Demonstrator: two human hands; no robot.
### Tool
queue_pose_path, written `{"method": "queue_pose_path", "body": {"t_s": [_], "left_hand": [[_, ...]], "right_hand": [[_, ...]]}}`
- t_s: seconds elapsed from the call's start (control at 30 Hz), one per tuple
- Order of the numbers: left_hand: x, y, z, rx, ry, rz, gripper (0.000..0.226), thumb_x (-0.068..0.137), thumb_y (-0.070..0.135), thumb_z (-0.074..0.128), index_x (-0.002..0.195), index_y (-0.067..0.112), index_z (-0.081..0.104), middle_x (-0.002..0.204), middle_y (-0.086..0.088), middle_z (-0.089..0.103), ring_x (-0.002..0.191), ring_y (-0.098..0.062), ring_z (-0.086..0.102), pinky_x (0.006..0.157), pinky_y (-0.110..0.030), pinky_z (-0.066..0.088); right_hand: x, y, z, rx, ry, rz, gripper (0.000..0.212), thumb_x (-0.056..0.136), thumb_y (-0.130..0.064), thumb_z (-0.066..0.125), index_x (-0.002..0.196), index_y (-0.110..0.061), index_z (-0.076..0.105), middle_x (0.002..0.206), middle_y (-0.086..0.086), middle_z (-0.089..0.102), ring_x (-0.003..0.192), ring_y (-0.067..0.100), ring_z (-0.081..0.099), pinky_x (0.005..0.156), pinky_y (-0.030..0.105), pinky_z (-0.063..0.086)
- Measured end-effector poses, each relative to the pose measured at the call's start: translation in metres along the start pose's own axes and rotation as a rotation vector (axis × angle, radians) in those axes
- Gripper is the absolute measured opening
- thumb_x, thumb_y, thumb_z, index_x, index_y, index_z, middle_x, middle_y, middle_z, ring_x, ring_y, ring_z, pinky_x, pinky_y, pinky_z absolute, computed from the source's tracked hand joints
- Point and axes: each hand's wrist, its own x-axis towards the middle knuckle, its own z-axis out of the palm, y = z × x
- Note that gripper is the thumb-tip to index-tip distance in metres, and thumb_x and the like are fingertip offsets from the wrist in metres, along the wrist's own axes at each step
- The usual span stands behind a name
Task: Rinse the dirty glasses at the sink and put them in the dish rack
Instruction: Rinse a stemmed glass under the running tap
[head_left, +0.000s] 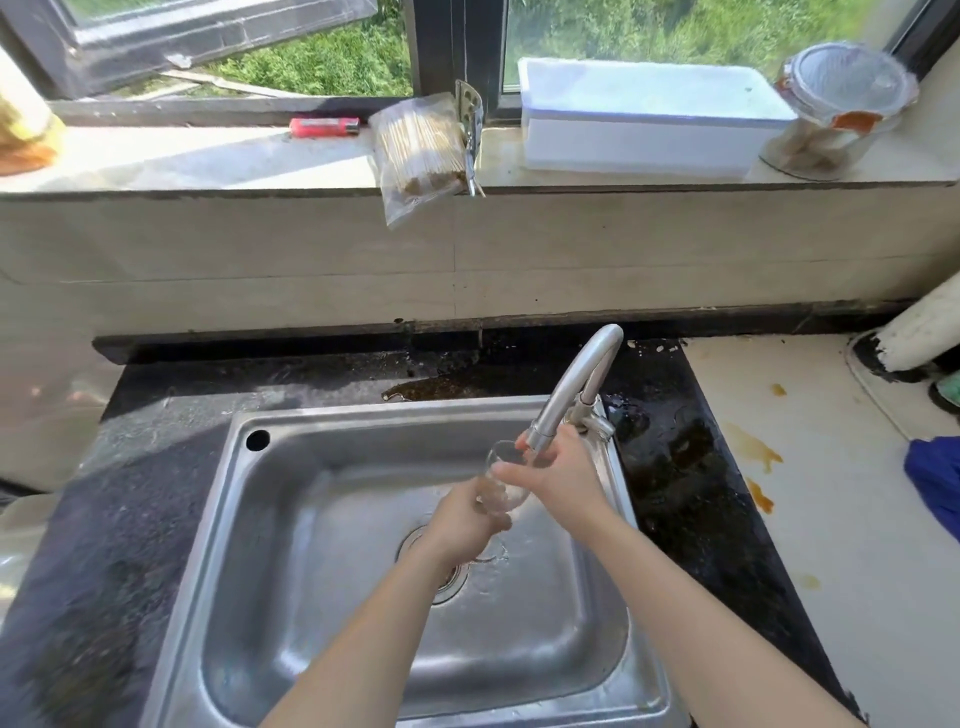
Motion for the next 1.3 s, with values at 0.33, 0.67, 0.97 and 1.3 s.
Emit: {"method": "queue_pose_path", "body": {"t_s": [0.33,0.67,0.97,1.3], "left_hand": [[-0.001,0.0,0.011,0.032,-0.155,0.138,0.017,0.084,0.006,0.068,0.078,0.02,0.062,0.061,0.009,0.057,0.058,-0.007,0.049,0.058,-0.019,0.04],[-0.003,0.001,0.003,0.007,-0.248,0.048,0.018,0.083,0.0,0.07,0.098,0.008,0.065,0.077,0.003,0.067,0.066,-0.002,0.064,0.074,-0.02,0.051],[-0.017,0.013,-0.023,-0.058,-0.323,0.001,0.014,0.092,0.016,0.062,0.08,0.014,0.056,0.064,0.001,0.059,0.062,-0.016,0.066,0.07,-0.029,0.043],[-0.025,0.037,-0.036,-0.246,-0.312,-0.124,0.03,0.091,0.01,0.06,0.113,-0.012,0.062,0.053,0.004,0.044,0.047,-0.012,0.046,0.053,-0.024,0.046]], "right_hand": [[-0.008,0.002,-0.013,-0.127,-0.134,-0.037,0.046,0.063,-0.023,0.086,0.094,-0.038,0.055,0.101,-0.012,0.065,0.1,0.004,0.062,0.09,0.032,0.051],[0.0,0.001,-0.013,-0.121,-0.146,0.024,0.05,0.057,-0.039,0.088,0.094,-0.031,0.056,0.092,-0.009,0.07,0.095,0.012,0.066,0.088,0.037,0.054],[0.009,0.003,0.001,0.015,-0.117,0.067,0.012,0.09,-0.041,0.061,0.084,-0.032,0.066,0.084,-0.012,0.069,0.086,0.009,0.065,0.082,0.025,0.05],[0.015,0.001,0.005,0.179,-0.109,0.059,0.021,0.077,-0.023,0.079,0.088,-0.016,0.064,0.078,-0.005,0.066,0.079,0.012,0.064,0.072,0.032,0.056]]}}
